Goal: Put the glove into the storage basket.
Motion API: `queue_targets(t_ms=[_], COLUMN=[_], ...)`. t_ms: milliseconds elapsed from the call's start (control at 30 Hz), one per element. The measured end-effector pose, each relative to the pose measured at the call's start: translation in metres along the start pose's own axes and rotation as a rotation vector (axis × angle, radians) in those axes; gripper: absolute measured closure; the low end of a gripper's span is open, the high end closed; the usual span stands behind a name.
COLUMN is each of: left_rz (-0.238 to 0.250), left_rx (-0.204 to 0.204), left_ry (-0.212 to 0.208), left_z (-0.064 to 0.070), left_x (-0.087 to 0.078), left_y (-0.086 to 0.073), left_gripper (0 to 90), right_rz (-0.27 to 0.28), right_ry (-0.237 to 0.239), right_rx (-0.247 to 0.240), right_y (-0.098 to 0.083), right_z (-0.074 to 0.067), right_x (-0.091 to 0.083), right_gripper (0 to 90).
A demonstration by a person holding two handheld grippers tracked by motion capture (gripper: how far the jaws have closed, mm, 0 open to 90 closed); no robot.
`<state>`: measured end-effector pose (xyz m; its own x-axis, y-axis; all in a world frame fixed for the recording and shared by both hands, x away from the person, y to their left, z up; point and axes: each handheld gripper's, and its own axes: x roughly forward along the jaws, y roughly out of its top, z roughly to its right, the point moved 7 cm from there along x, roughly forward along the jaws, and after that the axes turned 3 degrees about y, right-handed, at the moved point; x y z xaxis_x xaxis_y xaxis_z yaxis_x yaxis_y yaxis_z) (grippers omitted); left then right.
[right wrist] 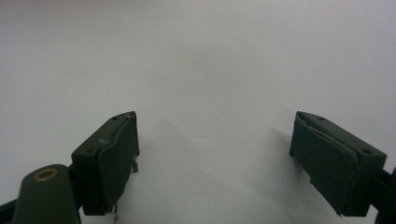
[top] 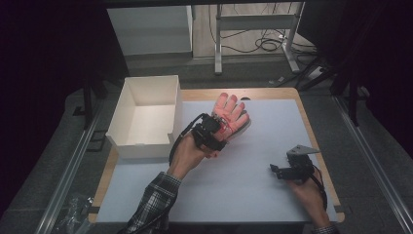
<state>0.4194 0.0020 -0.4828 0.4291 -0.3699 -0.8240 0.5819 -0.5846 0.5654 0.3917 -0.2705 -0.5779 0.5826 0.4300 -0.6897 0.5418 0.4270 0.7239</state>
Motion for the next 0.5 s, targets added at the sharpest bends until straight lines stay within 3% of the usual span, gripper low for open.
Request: queue_targets(t_ms=[367, 500], left_rz=[0.012, 0.015], left_rx=[-0.056, -0.088], left_ry=[0.055, 0.100], left_z=[-0.033, -0.053], left_x=[-0.018, -0.026], left_y=[0.022, 0.027], left_gripper=[41.4, 41.4], right_rz=[0.001, 0.001], right_ry=[0.000, -0.001], right_rx=[-0.001, -0.001], right_y=[0.000, 0.000], right_z=[0.000, 0.000], right_x=[0.000, 0.000], right_gripper=[15.9, 15.9])
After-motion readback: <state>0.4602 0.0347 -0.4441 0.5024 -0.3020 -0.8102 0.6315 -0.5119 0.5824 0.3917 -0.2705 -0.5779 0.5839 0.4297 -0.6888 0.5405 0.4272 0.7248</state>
